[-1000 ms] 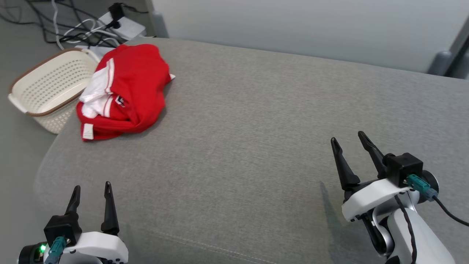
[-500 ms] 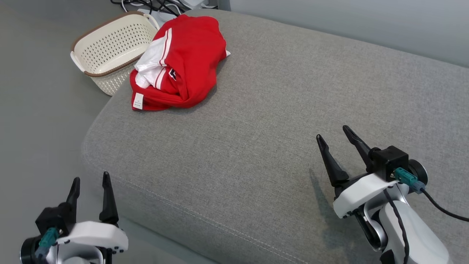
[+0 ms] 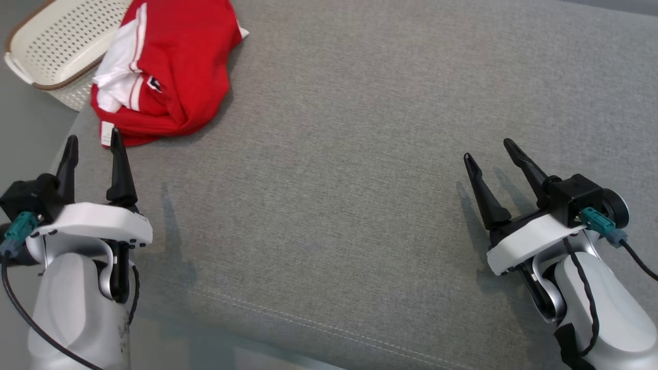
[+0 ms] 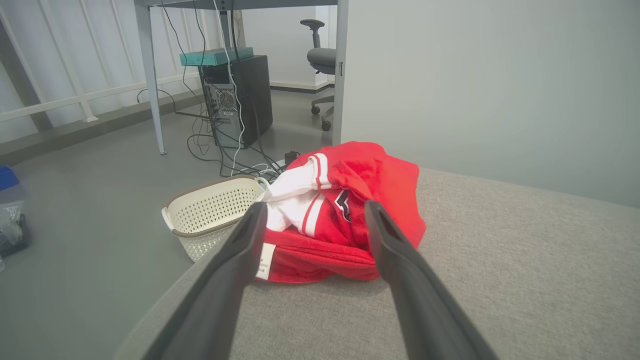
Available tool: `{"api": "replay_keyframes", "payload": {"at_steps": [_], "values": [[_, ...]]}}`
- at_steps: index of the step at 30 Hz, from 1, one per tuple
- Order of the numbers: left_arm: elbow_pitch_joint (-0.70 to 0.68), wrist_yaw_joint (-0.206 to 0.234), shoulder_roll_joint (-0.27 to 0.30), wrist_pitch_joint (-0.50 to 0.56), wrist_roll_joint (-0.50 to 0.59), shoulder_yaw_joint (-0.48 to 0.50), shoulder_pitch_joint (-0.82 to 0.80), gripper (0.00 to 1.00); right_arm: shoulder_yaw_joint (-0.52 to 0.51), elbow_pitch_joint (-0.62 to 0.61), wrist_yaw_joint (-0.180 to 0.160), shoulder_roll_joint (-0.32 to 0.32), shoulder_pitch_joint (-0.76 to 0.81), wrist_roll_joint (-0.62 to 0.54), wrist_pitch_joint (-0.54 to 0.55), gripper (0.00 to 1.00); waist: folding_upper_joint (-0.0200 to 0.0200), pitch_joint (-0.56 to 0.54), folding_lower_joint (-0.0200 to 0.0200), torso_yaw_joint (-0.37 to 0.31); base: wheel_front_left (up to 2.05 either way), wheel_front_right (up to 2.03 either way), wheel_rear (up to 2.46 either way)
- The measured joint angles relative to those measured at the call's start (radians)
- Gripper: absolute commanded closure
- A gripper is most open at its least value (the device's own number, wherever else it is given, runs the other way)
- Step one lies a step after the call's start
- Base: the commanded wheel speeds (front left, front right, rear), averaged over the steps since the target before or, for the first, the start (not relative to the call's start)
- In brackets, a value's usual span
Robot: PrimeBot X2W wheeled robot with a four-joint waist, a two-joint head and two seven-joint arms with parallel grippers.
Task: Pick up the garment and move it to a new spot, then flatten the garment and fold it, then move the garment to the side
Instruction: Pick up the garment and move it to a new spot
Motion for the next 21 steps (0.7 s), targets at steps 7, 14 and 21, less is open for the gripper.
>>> {"api": "replay_keyframes", "payload": {"at_steps": [7, 14, 21], "values": [[0.077, 0.000, 0.026, -0.004, 0.011, 0.058, -0.093, 0.00, -0.010, -0.023, 0.000, -0.005, -0.019, 0.000, 0.000, 0.00, 0.0000, 0.055, 0.0000, -0.090, 0.00, 0.00, 0.00], [0.121, 0.017, 0.030, -0.004, 0.016, 0.118, -0.148, 0.00, -0.022, -0.041, 0.000, -0.007, -0.030, 0.000, 0.000, 0.00, 0.0000, 0.096, 0.0000, -0.160, 0.00, 0.00, 0.00], [0.165, 0.045, 0.051, -0.004, 0.017, 0.180, -0.186, 0.00, -0.040, -0.050, 0.000, -0.015, -0.032, 0.000, 0.000, 0.00, 0.0000, 0.131, 0.0000, -0.200, 0.00, 0.00, 0.00]]}}
